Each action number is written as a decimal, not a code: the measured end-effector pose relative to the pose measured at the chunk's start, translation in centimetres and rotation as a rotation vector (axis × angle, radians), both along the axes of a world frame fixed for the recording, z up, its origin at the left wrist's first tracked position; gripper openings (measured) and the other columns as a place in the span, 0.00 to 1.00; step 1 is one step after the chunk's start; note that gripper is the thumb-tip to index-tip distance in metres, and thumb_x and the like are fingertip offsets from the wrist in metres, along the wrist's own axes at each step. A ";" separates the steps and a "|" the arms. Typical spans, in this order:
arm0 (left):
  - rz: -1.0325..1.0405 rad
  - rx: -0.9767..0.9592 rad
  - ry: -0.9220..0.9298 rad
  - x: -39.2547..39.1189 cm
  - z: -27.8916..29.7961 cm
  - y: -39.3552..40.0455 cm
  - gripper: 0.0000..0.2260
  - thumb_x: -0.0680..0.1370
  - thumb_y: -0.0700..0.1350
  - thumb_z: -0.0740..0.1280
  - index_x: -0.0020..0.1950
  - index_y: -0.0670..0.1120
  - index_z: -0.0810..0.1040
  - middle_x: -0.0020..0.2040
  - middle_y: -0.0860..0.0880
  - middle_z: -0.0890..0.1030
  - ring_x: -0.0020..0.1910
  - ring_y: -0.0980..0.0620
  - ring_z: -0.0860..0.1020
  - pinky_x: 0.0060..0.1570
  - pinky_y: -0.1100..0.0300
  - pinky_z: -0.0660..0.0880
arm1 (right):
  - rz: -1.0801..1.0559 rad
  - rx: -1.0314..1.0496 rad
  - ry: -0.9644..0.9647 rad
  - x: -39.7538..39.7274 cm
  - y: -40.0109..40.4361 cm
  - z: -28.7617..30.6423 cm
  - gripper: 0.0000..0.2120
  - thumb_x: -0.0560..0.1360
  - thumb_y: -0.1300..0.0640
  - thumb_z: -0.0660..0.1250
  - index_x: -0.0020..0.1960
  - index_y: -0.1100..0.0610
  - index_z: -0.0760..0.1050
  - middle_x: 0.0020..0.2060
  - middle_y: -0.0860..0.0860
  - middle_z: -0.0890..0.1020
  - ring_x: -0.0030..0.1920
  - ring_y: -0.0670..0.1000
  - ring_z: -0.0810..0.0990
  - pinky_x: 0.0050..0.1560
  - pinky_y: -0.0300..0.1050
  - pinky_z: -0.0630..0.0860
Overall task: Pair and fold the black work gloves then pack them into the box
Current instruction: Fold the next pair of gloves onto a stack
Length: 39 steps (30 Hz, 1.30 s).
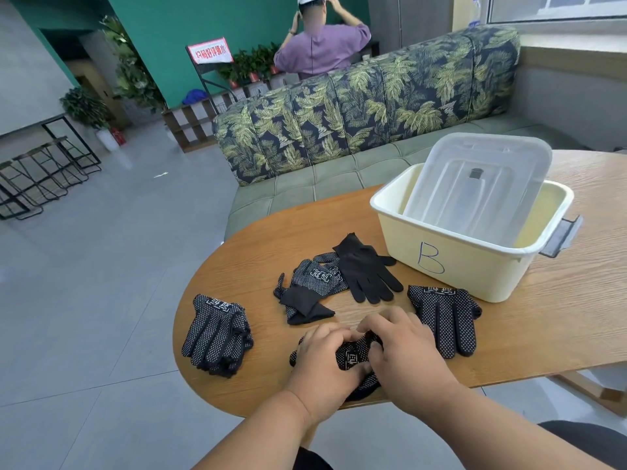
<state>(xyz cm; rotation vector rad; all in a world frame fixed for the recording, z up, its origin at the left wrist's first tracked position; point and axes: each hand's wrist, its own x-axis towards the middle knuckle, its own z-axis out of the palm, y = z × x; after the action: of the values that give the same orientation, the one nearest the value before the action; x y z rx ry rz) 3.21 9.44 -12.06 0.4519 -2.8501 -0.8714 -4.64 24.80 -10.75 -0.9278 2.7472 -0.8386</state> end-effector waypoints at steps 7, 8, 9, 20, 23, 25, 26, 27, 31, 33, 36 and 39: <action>-0.033 -0.106 -0.089 1.2 0.3 0.1 0.30 0.71 0.71 0.58 0.72 0.69 0.73 0.76 0.63 0.67 0.76 0.59 0.58 0.78 0.55 0.57 | 0.024 0.090 0.000 0.1 0.0 -0.5 0.16 0.78 0.44 0.55 0.56 0.44 0.80 0.59 0.43 0.75 0.60 0.52 0.70 0.60 0.50 0.67; -0.038 -0.122 -0.105 1.4 0.4 0.0 0.30 0.71 0.71 0.58 0.73 0.69 0.72 0.77 0.63 0.66 0.77 0.59 0.57 0.79 0.55 0.56 | 0.019 0.087 0.014 0.2 -0.1 -0.5 0.16 0.79 0.43 0.56 0.56 0.44 0.81 0.60 0.43 0.75 0.60 0.52 0.70 0.61 0.50 0.68; -0.036 -0.131 -0.113 1.6 0.5 -0.2 0.31 0.71 0.72 0.57 0.74 0.69 0.71 0.78 0.62 0.64 0.78 0.59 0.56 0.79 0.56 0.54 | 0.018 0.090 0.022 0.4 -0.1 -0.4 0.17 0.78 0.42 0.56 0.56 0.44 0.81 0.60 0.43 0.76 0.60 0.52 0.70 0.61 0.50 0.68; 0.373 -0.100 -0.108 8.4 2.8 -1.7 0.08 0.77 0.59 0.69 0.46 0.57 0.78 0.46 0.59 0.75 0.47 0.61 0.76 0.49 0.62 0.74 | 0.014 0.255 0.096 2.1 -0.8 0.3 0.31 0.68 0.22 0.58 0.58 0.44 0.71 0.60 0.46 0.73 0.64 0.53 0.70 0.67 0.52 0.66; 0.414 -0.093 -0.142 8.9 2.8 -1.3 0.12 0.77 0.63 0.68 0.49 0.56 0.79 0.48 0.59 0.75 0.45 0.61 0.76 0.48 0.61 0.75 | 0.006 0.275 0.112 2.3 -1.0 0.1 0.33 0.66 0.21 0.58 0.57 0.44 0.69 0.60 0.46 0.72 0.64 0.53 0.70 0.67 0.52 0.66; 0.425 -0.106 -0.141 8.7 2.7 -1.1 0.13 0.77 0.64 0.67 0.52 0.56 0.79 0.49 0.59 0.74 0.47 0.60 0.76 0.49 0.60 0.75 | 0.000 0.273 0.113 2.3 -1.0 -0.1 0.33 0.65 0.21 0.58 0.56 0.44 0.69 0.59 0.46 0.72 0.64 0.53 0.70 0.67 0.52 0.66; 0.422 -0.113 -0.143 8.6 2.7 -1.0 0.13 0.77 0.64 0.67 0.53 0.56 0.79 0.49 0.59 0.74 0.47 0.59 0.76 0.50 0.60 0.76 | 0.002 0.273 0.115 2.3 -0.9 -0.1 0.33 0.65 0.21 0.57 0.57 0.44 0.68 0.59 0.46 0.72 0.64 0.53 0.70 0.67 0.52 0.66; 0.413 -0.121 -0.145 8.5 2.7 -1.0 0.13 0.77 0.64 0.67 0.52 0.56 0.79 0.49 0.59 0.73 0.47 0.59 0.76 0.50 0.60 0.76 | 0.005 0.273 0.120 2.4 -0.9 -0.2 0.33 0.65 0.21 0.56 0.57 0.44 0.68 0.59 0.46 0.72 0.64 0.53 0.70 0.67 0.52 0.66; 0.382 -0.177 -0.140 8.4 2.6 -0.7 0.11 0.78 0.63 0.67 0.49 0.56 0.78 0.46 0.60 0.72 0.46 0.58 0.75 0.48 0.61 0.74 | 0.029 0.278 0.147 2.5 -0.5 -0.6 0.33 0.67 0.22 0.53 0.59 0.45 0.68 0.59 0.47 0.71 0.63 0.54 0.70 0.67 0.53 0.66; 0.381 -0.204 -0.142 8.5 2.5 -0.7 0.12 0.79 0.63 0.66 0.48 0.56 0.78 0.46 0.60 0.72 0.47 0.57 0.75 0.47 0.61 0.73 | 0.036 0.252 0.171 2.6 -0.5 -0.9 0.34 0.68 0.22 0.52 0.59 0.47 0.69 0.58 0.48 0.73 0.61 0.55 0.71 0.65 0.54 0.68; 0.369 -0.218 -0.141 8.6 2.5 -0.6 0.14 0.78 0.65 0.65 0.47 0.56 0.78 0.45 0.60 0.72 0.48 0.56 0.75 0.49 0.59 0.75 | 0.045 0.260 0.188 2.8 -0.6 -1.3 0.35 0.68 0.22 0.50 0.60 0.47 0.70 0.58 0.48 0.73 0.61 0.55 0.71 0.65 0.54 0.68; 0.340 -0.188 -0.156 8.5 2.6 -0.6 0.12 0.77 0.63 0.67 0.45 0.55 0.78 0.45 0.59 0.74 0.48 0.56 0.75 0.49 0.59 0.74 | 0.056 0.272 0.183 2.8 -0.5 -1.2 0.35 0.70 0.22 0.49 0.62 0.47 0.68 0.59 0.49 0.72 0.63 0.55 0.70 0.67 0.54 0.67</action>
<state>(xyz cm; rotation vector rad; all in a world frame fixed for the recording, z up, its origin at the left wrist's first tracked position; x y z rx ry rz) 11.71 8.84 -9.43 0.9792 -2.8277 -0.5226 -1.81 24.28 -11.99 -1.0650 2.8737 -0.3731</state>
